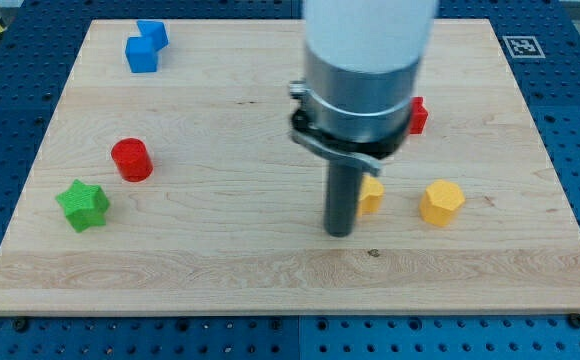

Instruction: Push the yellow heart slightly right

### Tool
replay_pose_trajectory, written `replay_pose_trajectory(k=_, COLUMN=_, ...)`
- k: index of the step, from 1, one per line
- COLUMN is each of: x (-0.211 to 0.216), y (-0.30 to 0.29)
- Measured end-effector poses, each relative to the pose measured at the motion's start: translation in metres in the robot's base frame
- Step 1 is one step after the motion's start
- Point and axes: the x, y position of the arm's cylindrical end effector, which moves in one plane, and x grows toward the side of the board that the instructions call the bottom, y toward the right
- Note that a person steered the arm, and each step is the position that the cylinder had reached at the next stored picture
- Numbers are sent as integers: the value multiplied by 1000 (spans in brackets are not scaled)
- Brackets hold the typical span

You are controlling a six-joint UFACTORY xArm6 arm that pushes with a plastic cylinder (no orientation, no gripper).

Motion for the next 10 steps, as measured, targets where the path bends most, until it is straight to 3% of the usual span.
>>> replay_pose_trajectory(k=1, x=-2, y=22)
replay_pose_trajectory(k=4, x=6, y=-52)
replay_pose_trajectory(k=6, x=-21, y=-45)
replay_pose_trajectory(k=10, x=-32, y=38)
